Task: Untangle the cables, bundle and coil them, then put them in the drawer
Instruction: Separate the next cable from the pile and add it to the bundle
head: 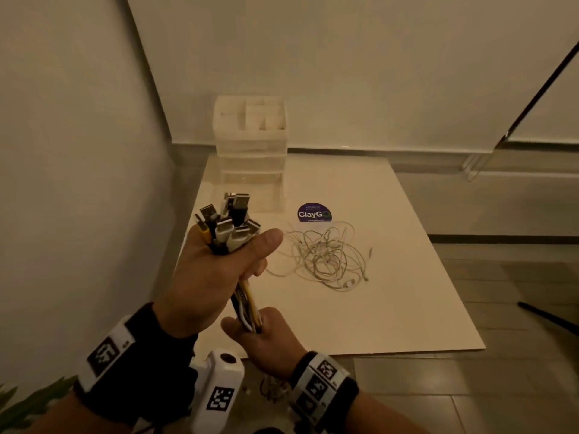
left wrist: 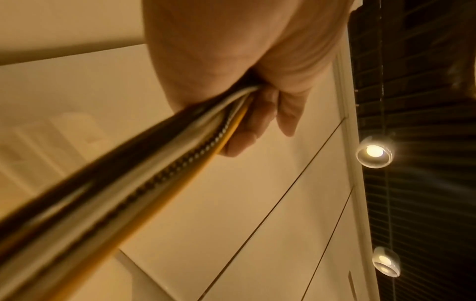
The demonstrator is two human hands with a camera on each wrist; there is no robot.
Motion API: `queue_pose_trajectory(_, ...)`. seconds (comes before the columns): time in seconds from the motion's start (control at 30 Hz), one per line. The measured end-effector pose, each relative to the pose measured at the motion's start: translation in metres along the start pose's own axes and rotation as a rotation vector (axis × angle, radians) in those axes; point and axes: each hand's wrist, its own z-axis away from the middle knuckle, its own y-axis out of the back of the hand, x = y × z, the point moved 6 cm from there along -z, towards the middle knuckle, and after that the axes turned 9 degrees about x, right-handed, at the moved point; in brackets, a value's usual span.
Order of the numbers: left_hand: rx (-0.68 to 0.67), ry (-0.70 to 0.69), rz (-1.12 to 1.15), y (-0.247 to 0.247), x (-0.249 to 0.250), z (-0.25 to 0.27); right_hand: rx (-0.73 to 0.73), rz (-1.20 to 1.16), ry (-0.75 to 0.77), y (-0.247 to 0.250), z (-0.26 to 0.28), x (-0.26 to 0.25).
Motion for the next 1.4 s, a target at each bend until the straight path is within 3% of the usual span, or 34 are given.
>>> queue_pose_trajectory(0.13, 0.001, 0.027, -0.009, -0.008, -0.011, -0.011, -0.057, -0.037, 0.035, 0.005, -0.009, 0.001)
queue_pose_trajectory(0.2, 0.003, 0.083, -0.007, -0.01, -0.023, -0.019, -0.17, 0.134, 0.104, 0.017, -0.015, 0.014)
queue_pose_trajectory(0.27, 0.028, 0.112, -0.011, -0.011, -0.032, -0.027, -0.231, 0.281, 0.065, 0.044, -0.03, 0.048)
queue_pose_trajectory(0.43, 0.121, 0.123, 0.03, -0.014, -0.041, -0.044, -0.2, 0.693, -0.132, 0.126, -0.083, 0.156)
queue_pose_trajectory(0.53, 0.189, 0.139, 0.045, -0.016, -0.05, -0.05, -0.098, 0.842, -0.133, 0.157, -0.104, 0.197)
queue_pose_trajectory(0.7, 0.282, 0.158, 0.024, -0.011, -0.057, -0.055, -0.012, 0.941, -0.057, 0.173, -0.118, 0.227)
queue_pose_trajectory(0.87, 0.336, 0.147, 0.002, -0.011, -0.061, -0.064, -0.108, 1.126, 0.029, 0.161, -0.125, 0.214)
queue_pose_trajectory(0.93, 0.364, 0.138, -0.026, -0.012, -0.063, -0.071, -0.211, 1.006, -0.058, 0.156, -0.126, 0.202)
queue_pose_trajectory(1.0, 0.401, 0.126, -0.069, -0.012, -0.063, -0.078, -0.333, 0.652, -0.236, 0.155, -0.128, 0.18)
queue_pose_trajectory(1.07, 0.44, 0.103, -0.1, -0.012, -0.061, -0.084, -0.386, 0.331, -0.312, 0.158, -0.129, 0.144)
queue_pose_trajectory(1.23, 0.462, 0.12, -0.099, -0.022, -0.065, -0.094, -0.113, -0.211, -0.261, 0.201, -0.139, 0.059)
queue_pose_trajectory(1.4, 0.483, 0.118, -0.147, -0.026, -0.068, -0.101, -0.293, -0.672, -0.284, 0.212, -0.124, -0.001)
